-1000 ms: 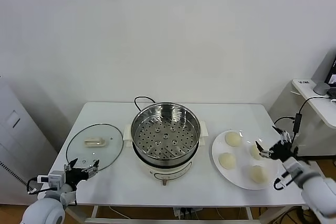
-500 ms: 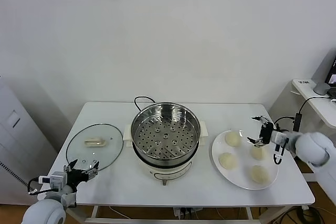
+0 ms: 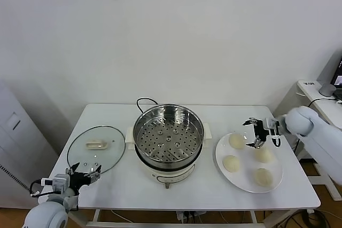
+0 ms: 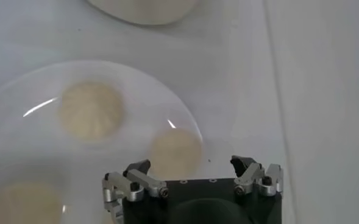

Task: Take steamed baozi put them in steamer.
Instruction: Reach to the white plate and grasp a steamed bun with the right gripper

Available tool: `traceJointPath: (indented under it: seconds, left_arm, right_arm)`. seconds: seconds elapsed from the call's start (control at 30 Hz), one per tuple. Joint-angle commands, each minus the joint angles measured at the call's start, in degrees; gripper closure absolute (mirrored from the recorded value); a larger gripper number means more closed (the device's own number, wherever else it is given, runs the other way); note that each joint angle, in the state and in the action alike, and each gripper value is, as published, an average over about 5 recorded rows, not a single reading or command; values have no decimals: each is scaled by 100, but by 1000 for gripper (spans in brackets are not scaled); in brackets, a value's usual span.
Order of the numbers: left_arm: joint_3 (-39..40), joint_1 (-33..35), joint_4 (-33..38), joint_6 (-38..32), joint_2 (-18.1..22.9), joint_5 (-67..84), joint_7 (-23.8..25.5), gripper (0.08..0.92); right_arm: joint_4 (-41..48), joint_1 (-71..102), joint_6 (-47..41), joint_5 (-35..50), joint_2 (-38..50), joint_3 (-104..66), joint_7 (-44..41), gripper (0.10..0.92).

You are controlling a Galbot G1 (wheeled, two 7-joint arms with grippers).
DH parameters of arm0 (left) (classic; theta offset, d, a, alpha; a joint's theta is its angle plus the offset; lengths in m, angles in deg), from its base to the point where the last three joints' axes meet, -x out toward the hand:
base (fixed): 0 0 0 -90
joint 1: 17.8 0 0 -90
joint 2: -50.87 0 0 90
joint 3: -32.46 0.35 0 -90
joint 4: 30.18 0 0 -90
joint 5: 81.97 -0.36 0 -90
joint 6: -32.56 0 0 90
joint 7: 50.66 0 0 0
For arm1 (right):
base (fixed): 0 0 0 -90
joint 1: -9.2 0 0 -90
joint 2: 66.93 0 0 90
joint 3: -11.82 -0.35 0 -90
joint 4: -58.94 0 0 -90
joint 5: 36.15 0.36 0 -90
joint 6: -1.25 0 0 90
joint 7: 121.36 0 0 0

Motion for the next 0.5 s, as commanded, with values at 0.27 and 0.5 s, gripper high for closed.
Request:
traceJointPath:
  seconds: [0.27, 0.5]
  left_arm:
    - [1, -21, -70, 19, -23, -34, 27, 177]
    - [13, -18, -105, 6, -56, -34, 33, 177]
  right_arm:
    - [1390, -647, 659, -917, -982, 634, -462, 203]
    - [1496, -386, 684, -1140, -1116, 380, -278, 203]
